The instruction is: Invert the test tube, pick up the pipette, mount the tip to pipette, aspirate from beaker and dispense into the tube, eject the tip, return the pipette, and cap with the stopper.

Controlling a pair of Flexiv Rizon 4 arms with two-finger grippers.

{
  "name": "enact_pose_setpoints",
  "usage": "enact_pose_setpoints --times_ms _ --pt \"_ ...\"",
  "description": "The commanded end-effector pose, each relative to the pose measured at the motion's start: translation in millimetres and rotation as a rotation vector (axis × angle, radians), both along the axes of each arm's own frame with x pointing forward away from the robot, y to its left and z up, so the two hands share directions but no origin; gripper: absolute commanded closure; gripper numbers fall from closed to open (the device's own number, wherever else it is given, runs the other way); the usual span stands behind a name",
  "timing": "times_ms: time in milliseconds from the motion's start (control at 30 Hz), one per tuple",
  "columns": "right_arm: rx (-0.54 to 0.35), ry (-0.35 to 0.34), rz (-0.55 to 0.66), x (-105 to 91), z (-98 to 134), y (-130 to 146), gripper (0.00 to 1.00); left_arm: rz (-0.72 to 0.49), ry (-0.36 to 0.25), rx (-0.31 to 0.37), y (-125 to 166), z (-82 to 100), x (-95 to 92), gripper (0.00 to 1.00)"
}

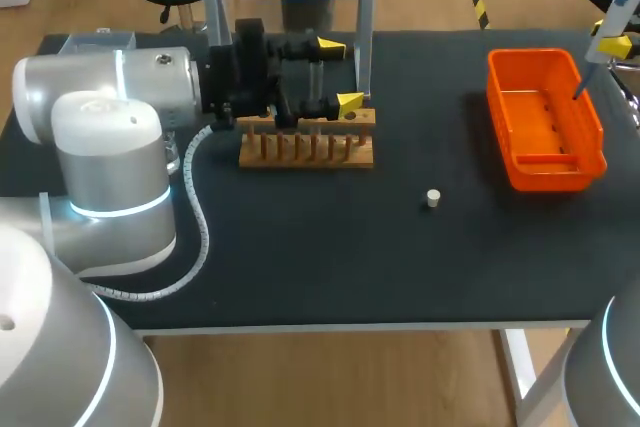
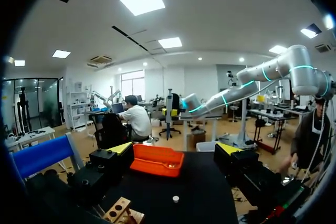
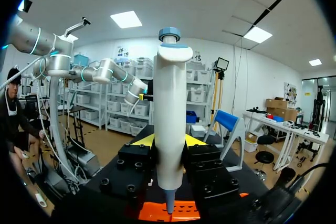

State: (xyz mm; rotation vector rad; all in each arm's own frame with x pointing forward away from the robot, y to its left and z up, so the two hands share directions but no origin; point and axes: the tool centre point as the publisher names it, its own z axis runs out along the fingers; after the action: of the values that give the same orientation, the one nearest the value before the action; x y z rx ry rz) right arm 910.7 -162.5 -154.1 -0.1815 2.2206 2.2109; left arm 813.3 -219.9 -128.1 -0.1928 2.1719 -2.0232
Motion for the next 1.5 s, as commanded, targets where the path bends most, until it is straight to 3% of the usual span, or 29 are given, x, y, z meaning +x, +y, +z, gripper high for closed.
enact_pose_setpoints --times_ms 33,833,1100,1500 --pt "-0.002 0.000 0.001 0.2 1 -1 1.00 0.009 -0.004 -0.006 -2 -2.1 -2.2 0.00" --pt "-0.002 0.000 0.001 0.2 1 -1 1.00 0.009 -0.004 -0.006 -2 -2.1 -2.2 0.00" --pt "-0.006 0.003 -0.032 -24.8 -4 43 1.00 0.009 -0.004 -0.006 -2 -2.1 -2.2 0.00" --pt "0.001 0.028 0.029 -63.5 -10 123 1.00 0.009 -0.004 -0.006 -2 -2.1 -2.2 0.00"
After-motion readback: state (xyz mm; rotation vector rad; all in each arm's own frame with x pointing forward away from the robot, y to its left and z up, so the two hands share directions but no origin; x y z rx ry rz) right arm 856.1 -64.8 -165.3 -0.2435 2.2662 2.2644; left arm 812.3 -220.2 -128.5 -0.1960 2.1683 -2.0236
